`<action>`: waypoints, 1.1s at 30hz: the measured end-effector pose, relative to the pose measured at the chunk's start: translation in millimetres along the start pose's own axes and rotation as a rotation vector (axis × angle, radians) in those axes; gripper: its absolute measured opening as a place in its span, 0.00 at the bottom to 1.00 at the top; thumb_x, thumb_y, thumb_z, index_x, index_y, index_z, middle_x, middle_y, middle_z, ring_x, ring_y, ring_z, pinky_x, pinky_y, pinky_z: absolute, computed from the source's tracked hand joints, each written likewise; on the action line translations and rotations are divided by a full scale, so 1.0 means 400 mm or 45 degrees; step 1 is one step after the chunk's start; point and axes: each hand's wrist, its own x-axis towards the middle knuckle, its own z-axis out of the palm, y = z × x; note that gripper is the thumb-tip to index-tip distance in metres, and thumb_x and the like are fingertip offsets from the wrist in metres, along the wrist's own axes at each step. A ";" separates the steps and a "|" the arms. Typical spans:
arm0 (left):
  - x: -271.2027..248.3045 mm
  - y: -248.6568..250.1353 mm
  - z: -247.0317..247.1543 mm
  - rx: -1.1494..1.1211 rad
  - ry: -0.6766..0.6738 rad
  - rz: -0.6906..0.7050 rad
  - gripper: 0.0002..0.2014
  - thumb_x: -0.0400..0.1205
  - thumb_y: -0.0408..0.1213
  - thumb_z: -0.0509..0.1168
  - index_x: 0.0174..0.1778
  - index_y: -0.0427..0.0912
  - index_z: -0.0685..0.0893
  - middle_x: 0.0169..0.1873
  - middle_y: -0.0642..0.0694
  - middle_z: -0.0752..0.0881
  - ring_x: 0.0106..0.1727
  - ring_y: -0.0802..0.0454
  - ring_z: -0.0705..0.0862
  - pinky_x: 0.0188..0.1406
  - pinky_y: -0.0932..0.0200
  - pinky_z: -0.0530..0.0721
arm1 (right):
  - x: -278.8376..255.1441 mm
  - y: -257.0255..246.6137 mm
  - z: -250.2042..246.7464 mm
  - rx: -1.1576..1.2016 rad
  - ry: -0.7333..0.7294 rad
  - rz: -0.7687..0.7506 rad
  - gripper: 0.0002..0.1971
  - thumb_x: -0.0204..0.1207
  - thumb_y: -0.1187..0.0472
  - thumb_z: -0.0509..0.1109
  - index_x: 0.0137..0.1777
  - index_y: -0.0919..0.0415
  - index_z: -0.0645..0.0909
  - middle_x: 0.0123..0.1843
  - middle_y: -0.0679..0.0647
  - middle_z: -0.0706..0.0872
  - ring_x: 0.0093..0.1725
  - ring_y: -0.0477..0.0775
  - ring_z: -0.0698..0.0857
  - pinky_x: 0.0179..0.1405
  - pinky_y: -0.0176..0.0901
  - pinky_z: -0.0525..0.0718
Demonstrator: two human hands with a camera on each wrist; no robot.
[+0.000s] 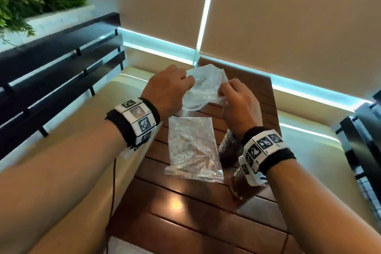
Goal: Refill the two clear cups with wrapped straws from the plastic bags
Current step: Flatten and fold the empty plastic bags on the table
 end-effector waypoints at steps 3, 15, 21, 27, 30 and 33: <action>-0.120 0.038 0.123 0.125 -0.206 0.166 0.14 0.61 0.26 0.76 0.41 0.38 0.83 0.41 0.38 0.81 0.40 0.37 0.80 0.30 0.49 0.79 | -0.129 0.004 0.066 -0.115 -0.235 -0.062 0.15 0.62 0.76 0.74 0.45 0.60 0.80 0.47 0.57 0.83 0.40 0.60 0.81 0.38 0.50 0.79; -0.503 0.120 0.366 -0.270 -1.522 -0.005 0.17 0.84 0.41 0.63 0.65 0.36 0.80 0.72 0.43 0.71 0.67 0.39 0.79 0.63 0.51 0.74 | -0.555 -0.095 0.267 0.073 -1.533 0.192 0.16 0.77 0.61 0.62 0.63 0.55 0.82 0.65 0.57 0.83 0.62 0.65 0.84 0.57 0.52 0.82; -0.535 0.046 0.386 -0.374 -1.513 -0.191 0.17 0.87 0.37 0.56 0.67 0.35 0.82 0.76 0.44 0.75 0.74 0.47 0.76 0.72 0.62 0.66 | -0.531 -0.030 0.264 0.111 -1.655 0.307 0.16 0.72 0.61 0.62 0.59 0.51 0.80 0.58 0.58 0.87 0.59 0.65 0.84 0.53 0.48 0.82; -0.509 0.074 0.360 -0.221 -1.562 -0.128 0.20 0.81 0.33 0.63 0.70 0.48 0.75 0.75 0.45 0.71 0.63 0.38 0.83 0.54 0.50 0.79 | -0.457 -0.027 0.277 0.491 -0.833 1.073 0.07 0.74 0.51 0.65 0.50 0.49 0.79 0.55 0.51 0.80 0.52 0.55 0.82 0.57 0.46 0.79; -0.488 0.098 0.354 -0.158 -1.588 0.002 0.33 0.81 0.32 0.65 0.77 0.64 0.62 0.77 0.44 0.60 0.53 0.38 0.85 0.40 0.50 0.80 | -0.386 -0.017 0.319 0.596 -0.693 1.336 0.24 0.77 0.64 0.63 0.73 0.55 0.70 0.73 0.55 0.69 0.69 0.57 0.75 0.71 0.44 0.69; -0.478 0.111 0.362 -0.025 -1.691 0.170 0.31 0.87 0.34 0.55 0.82 0.64 0.55 0.83 0.37 0.48 0.59 0.35 0.84 0.49 0.45 0.83 | -0.320 0.005 0.370 0.625 -0.857 1.316 0.33 0.75 0.68 0.66 0.81 0.54 0.64 0.80 0.56 0.63 0.78 0.57 0.67 0.77 0.45 0.64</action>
